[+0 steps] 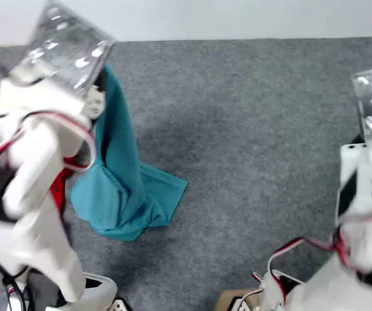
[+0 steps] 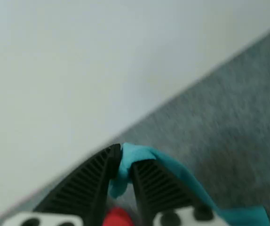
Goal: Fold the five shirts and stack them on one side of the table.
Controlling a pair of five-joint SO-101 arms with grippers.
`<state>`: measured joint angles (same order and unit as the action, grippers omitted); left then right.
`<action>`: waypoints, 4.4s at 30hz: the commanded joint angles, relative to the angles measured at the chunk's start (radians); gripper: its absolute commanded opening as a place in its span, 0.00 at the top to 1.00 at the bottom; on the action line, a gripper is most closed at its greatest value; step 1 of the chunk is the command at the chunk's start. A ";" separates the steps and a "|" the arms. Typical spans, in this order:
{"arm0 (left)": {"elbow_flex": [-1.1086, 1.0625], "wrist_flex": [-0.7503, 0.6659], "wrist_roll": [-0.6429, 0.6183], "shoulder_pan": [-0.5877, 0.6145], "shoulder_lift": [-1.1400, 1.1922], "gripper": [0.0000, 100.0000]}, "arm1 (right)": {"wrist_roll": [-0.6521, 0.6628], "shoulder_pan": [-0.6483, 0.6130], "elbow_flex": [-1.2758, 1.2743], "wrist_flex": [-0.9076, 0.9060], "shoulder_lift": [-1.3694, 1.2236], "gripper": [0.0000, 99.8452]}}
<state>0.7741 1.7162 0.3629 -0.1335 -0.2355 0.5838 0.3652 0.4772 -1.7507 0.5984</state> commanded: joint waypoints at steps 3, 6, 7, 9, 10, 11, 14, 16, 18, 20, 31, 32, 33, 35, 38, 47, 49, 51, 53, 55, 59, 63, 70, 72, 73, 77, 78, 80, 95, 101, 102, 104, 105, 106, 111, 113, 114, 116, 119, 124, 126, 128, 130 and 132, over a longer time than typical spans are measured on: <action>-0.426 -0.279 -0.009 -0.018 0.025 1.00 | -0.011 -0.051 -0.295 -0.028 0.042 0.99; -0.608 -0.440 -0.005 0.012 0.103 1.00 | -0.011 -0.108 -0.443 -0.004 0.054 0.99; -0.641 -0.485 -0.005 0.028 0.137 1.00 | -0.011 -0.122 -0.489 0.015 0.061 0.99; -0.664 -0.545 -0.005 0.075 0.210 1.00 | -0.011 -0.147 -0.582 0.062 0.073 0.99; -0.664 -0.563 -0.006 0.101 0.252 1.00 | -0.011 -0.163 -0.628 0.091 0.076 0.99; -0.662 -0.578 -0.006 0.130 0.293 1.00 | -0.011 -0.177 -0.672 0.119 0.079 0.99; -0.662 -0.601 -0.002 0.227 0.399 1.00 | -0.011 -0.237 -0.786 0.193 0.076 0.99; -0.653 -0.600 -0.002 0.299 0.460 1.00 | -0.012 -0.292 -0.841 0.231 0.070 0.99; -0.633 -0.595 -0.002 0.376 0.503 1.00 | -0.012 -0.366 -0.870 0.257 0.068 0.99; -0.616 -0.595 -0.002 0.448 0.531 1.00 | -0.048 -0.446 -0.876 0.274 0.067 0.99; -0.601 -0.595 0.203 0.683 0.652 1.00 | -0.239 -0.829 -0.847 0.412 -0.229 0.99; -0.601 -0.595 0.203 0.697 0.671 1.00 | -0.262 -0.857 -0.821 0.414 -0.275 0.99; -0.601 -0.595 0.203 0.709 0.687 1.00 | -0.287 -0.886 -0.787 0.409 -0.326 0.99; -0.599 -0.595 0.203 0.730 0.723 1.00 | -0.342 -0.943 -0.706 0.400 -0.423 0.99; -0.598 -0.595 0.203 0.753 0.770 1.00 | -0.468 -1.029 -0.559 0.349 -0.561 0.97; -0.598 -0.597 0.198 0.756 0.845 1.00 | -0.853 -1.202 -0.061 0.147 -0.960 0.89; -0.599 -0.595 0.198 0.756 0.847 1.00 | -0.862 -1.234 0.025 0.142 -1.030 0.88; -0.599 -0.595 0.198 0.758 0.845 1.00 | -0.893 -1.265 0.107 0.120 -1.076 0.89; -0.599 -0.595 0.196 0.756 0.842 1.00 | -0.979 -1.291 0.175 0.113 -1.112 0.89; -0.599 -0.595 0.196 0.755 0.841 1.00 | -1.103 -1.300 0.232 0.113 -1.136 0.88; -0.599 -0.595 0.196 0.753 0.839 1.00 | -1.171 -1.337 0.315 0.101 -1.155 0.88; -0.599 -0.595 0.196 0.756 0.839 1.00 | -1.231 -1.392 0.334 0.097 -1.150 0.88; -0.601 -0.595 0.196 0.756 0.839 1.00 | -1.327 -1.429 0.331 0.096 -1.193 0.88; -0.602 -0.595 0.196 0.756 0.839 1.00 | -1.352 -1.428 0.331 0.096 -1.216 0.88; -0.602 -0.595 0.196 0.756 0.839 1.00 | -1.356 -1.428 0.331 0.096 -1.227 0.88; -0.602 -0.595 0.196 0.756 0.841 1.00 | -1.363 -1.429 0.333 0.097 -1.260 0.88; -0.602 -0.595 0.196 0.756 0.841 1.00 | -1.363 -1.429 0.333 0.097 -1.267 0.88; -0.602 -0.595 0.196 0.756 0.842 1.00 | -1.363 -1.429 0.333 0.097 -1.274 0.88; -0.602 -0.595 0.196 0.755 0.847 1.00 | -1.363 -1.458 0.334 0.108 -1.336 0.88; -0.602 -0.595 0.196 0.753 0.847 1.00 | -1.358 -1.455 0.334 0.154 -1.340 0.89; -0.602 -0.595 0.196 0.753 0.847 1.00 | -1.358 -1.455 0.333 0.162 -1.343 0.89; -0.602 -0.595 0.196 0.753 0.847 1.00 | -1.356 -1.454 0.334 0.165 -1.366 0.89; -0.602 -0.595 0.196 0.753 0.847 1.00 | -1.359 -1.449 0.334 0.165 -1.379 0.89; -0.602 -0.595 0.196 0.753 0.847 1.00 | -1.361 -1.445 0.334 0.165 -1.391 0.89; -0.602 -0.595 0.196 0.756 0.847 1.00 | -1.363 -1.409 0.334 0.165 -1.411 0.89; -0.602 -0.595 0.196 0.756 0.847 1.00 | -1.363 -1.394 0.334 0.163 -1.414 0.89; -0.604 -0.595 0.196 0.756 0.847 1.00 | -1.363 -1.385 0.334 0.163 -1.417 0.89; -0.604 -0.595 0.196 0.756 0.847 1.00 | -1.359 -1.366 0.334 0.163 -1.420 0.89; -0.604 -0.595 0.196 0.756 0.847 1.00 | -1.356 -1.345 0.334 0.163 -1.420 0.89; -0.604 -0.595 0.196 0.755 0.847 1.00 | -1.356 -1.322 0.334 0.154 -1.422 0.89; -0.604 -0.595 0.196 0.753 0.847 1.00 | -1.356 -1.310 0.334 0.154 -1.422 0.89; -0.604 -0.595 0.196 0.753 0.847 1.00 | -1.355 -1.297 0.334 0.154 -1.422 0.93; -0.604 -0.594 0.196 0.753 0.847 1.00 | -1.355 -1.282 0.334 0.154 -1.422 1.00; -0.604 -0.594 0.196 0.753 0.847 1.00 | -1.355 -1.267 0.334 0.153 -1.422 0.98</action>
<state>0.1741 1.1331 0.5593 0.6030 0.6038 -0.7695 -0.9390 0.7641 -1.5927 -0.8316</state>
